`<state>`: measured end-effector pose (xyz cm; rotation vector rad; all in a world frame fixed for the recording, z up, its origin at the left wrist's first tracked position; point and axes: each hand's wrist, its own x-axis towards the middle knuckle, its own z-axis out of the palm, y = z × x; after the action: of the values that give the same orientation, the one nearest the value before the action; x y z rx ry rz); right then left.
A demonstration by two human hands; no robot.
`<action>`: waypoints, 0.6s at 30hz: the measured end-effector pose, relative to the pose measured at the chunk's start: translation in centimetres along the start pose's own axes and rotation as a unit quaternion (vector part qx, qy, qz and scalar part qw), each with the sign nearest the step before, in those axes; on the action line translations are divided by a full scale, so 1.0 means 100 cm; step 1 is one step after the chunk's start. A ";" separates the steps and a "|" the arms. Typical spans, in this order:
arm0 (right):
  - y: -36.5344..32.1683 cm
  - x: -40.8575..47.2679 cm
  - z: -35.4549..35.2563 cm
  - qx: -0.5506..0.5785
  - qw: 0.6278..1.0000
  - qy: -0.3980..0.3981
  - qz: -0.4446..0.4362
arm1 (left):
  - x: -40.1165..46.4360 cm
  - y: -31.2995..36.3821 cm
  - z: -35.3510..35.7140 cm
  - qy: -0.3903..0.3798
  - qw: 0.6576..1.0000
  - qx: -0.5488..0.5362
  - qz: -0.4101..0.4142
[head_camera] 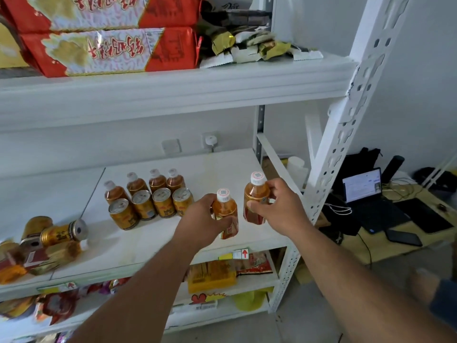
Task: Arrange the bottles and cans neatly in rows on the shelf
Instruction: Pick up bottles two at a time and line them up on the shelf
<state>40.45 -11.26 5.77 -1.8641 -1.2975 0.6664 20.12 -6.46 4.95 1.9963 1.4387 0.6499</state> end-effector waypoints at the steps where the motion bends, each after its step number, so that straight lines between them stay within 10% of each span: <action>1: 0.002 0.010 0.001 -0.007 1.000 0.001 -0.002 | 0.008 0.001 0.001 0.005 1.000 0.005 -0.004; 18: 0.003 0.140 0.017 0.011 0.999 -0.035 -0.006 | 0.126 0.011 0.015 0.023 0.997 0.028 -0.065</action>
<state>44.19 2.31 4.58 -1.8277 -1.3391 0.7431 25.60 5.05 5.24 1.9219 1.6147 0.6092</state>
